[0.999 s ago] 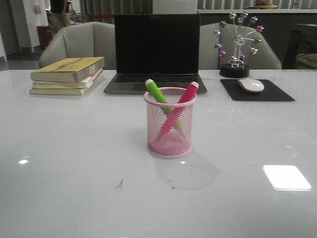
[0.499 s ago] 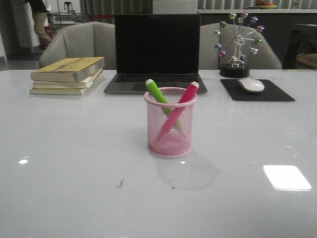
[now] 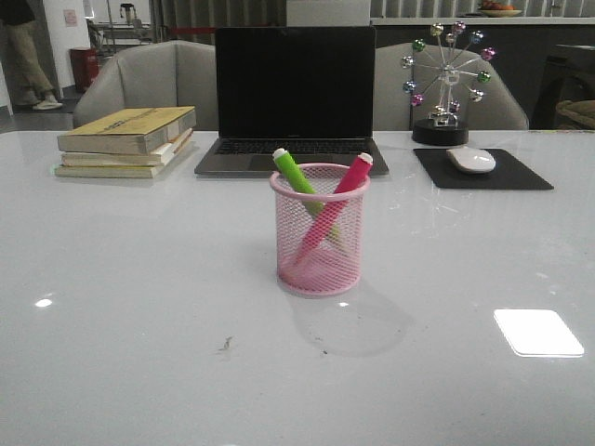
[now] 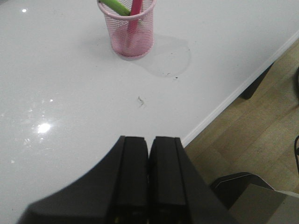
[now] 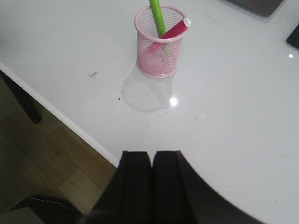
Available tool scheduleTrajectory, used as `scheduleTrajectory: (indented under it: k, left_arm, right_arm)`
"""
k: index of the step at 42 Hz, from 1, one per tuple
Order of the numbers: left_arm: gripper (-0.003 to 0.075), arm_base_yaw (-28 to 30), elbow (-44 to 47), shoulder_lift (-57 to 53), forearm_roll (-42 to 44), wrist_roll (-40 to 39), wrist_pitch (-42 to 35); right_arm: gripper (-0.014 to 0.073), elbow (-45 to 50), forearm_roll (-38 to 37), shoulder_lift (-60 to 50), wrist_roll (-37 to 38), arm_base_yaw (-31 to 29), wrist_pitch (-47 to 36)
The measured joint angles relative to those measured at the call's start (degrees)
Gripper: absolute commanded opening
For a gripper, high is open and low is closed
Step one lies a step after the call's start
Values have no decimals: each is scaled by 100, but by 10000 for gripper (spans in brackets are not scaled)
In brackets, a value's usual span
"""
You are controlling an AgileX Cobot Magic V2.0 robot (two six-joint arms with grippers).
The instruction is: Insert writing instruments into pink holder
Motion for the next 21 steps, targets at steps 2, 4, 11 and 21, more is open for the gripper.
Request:
scheduleTrajectory:
  k: [2, 4, 11, 21]
  left_arm:
    - [91, 0, 0, 0, 44, -27, 0]
    - [91, 0, 0, 0, 69, -41, 0]
    - [91, 0, 0, 0, 77, -54, 0]
    - [91, 0, 0, 0, 77, -63, 0]
  right_arm:
    - [58, 0, 0, 0, 0, 0, 0]
    - [58, 0, 0, 0, 0, 0, 0]
    - [58, 0, 0, 0, 0, 0, 0]
    - [58, 0, 0, 0, 0, 0, 11]
